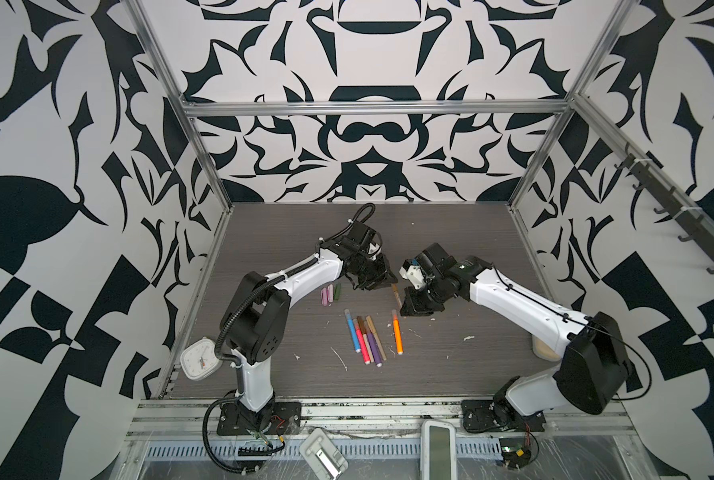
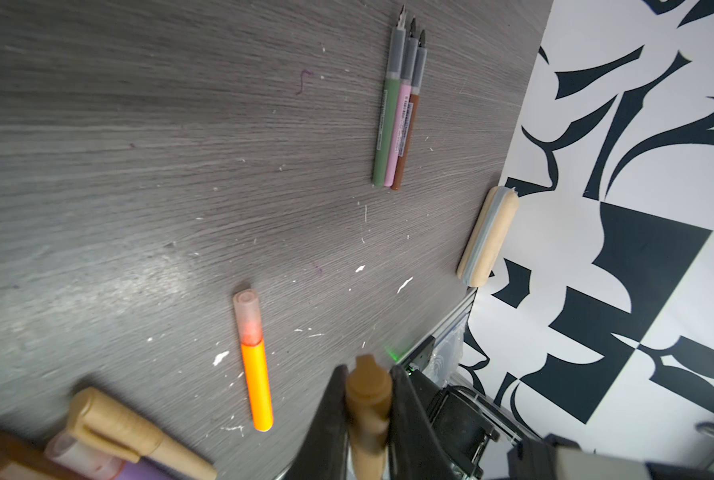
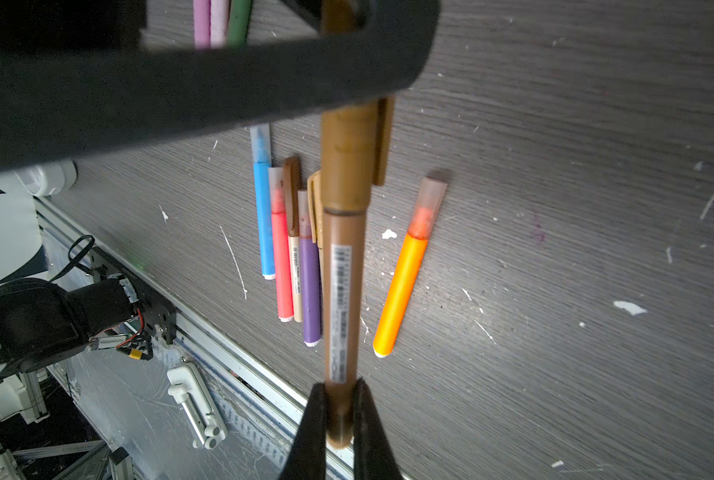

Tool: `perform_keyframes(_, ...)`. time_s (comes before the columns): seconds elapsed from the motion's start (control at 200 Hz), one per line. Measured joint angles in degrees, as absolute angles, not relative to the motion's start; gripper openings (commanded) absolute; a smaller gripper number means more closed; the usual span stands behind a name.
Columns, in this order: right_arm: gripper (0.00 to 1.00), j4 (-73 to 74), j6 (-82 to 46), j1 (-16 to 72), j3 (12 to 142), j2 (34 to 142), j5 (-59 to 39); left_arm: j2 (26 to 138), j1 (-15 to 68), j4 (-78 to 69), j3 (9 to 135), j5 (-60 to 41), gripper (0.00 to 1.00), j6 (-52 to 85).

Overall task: Open the pen caps
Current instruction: 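Close the left gripper on the tan cap while the right gripper holds the pen, then pull the tan cap off with the left gripper while the right gripper holds the pen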

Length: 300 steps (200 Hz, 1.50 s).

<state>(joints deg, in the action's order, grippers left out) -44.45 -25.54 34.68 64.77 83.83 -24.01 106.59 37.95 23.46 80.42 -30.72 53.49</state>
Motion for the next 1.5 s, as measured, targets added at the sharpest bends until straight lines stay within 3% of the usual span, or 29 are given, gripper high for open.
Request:
perform_keyframes(0.125,0.22,-44.3,-25.6,34.5,64.8,83.8,-24.3,106.9,38.0,23.4,80.8,-30.8,0.0,53.4)
perform_keyframes(0.195,0.28,-44.2,-25.6,34.2,64.8,83.8,-24.3,107.1,38.0,23.5,80.9,-30.8,0.0,53.3)
perform_keyframes(0.53,0.3,-39.1,-30.8,33.7,63.1,82.3,-22.7,107.4,38.0,23.3,80.9,-31.0,0.0,54.6)
perform_keyframes(0.92,0.27,-32.0,-37.5,33.7,57.8,77.4,-20.5,107.5,38.0,19.3,80.9,-32.5,0.0,59.0)
perform_keyframes(1.05,0.21,-31.7,-38.0,33.6,57.2,77.4,-20.5,107.8,38.0,18.9,80.9,-32.8,0.0,59.6)
perform_keyframes(1.22,0.0,-30.7,-38.4,33.5,56.8,77.4,-20.9,108.1,37.9,18.6,80.8,-32.9,0.0,59.6)
perform_keyframes(1.5,0.0,-27.3,-38.0,33.6,56.0,77.4,-21.9,108.1,34.5,20.2,81.0,-36.0,0.0,58.4)
